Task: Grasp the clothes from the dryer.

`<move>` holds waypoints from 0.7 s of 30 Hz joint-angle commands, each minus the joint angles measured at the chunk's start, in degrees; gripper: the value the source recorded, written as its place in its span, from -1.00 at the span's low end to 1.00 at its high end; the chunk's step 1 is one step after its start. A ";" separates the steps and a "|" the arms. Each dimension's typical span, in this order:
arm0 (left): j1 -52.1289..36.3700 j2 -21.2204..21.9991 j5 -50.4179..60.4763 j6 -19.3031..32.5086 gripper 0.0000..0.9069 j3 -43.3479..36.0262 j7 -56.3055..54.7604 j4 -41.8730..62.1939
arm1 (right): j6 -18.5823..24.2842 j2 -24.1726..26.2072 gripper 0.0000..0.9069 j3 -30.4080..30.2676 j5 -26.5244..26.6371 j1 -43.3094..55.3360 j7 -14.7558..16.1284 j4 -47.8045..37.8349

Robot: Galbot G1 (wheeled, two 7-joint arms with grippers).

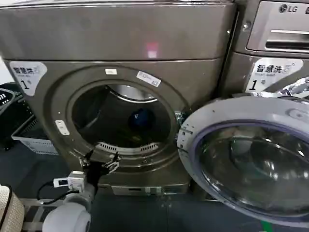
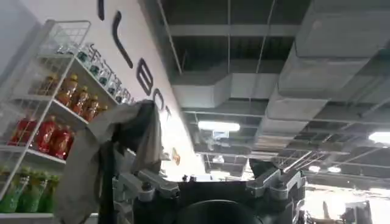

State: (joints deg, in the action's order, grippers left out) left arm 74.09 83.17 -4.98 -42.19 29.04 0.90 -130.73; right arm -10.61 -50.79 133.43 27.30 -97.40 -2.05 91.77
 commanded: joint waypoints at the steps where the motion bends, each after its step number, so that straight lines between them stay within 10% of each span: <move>1: -0.02 0.18 0.65 -2.81 1.00 -0.11 0.46 0.68 | 0.03 0.15 1.00 0.09 -0.06 0.07 0.01 -0.21; 21: 0.18 0.16 1.32 -2.81 1.00 -0.59 0.88 1.65 | 0.58 -0.20 1.00 0.36 -0.05 0.00 -0.10 -0.35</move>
State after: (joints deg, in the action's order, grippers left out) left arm 74.31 83.33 -4.52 -42.19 28.50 1.56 -129.36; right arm -10.42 -50.92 133.85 27.22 -97.44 -2.11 91.48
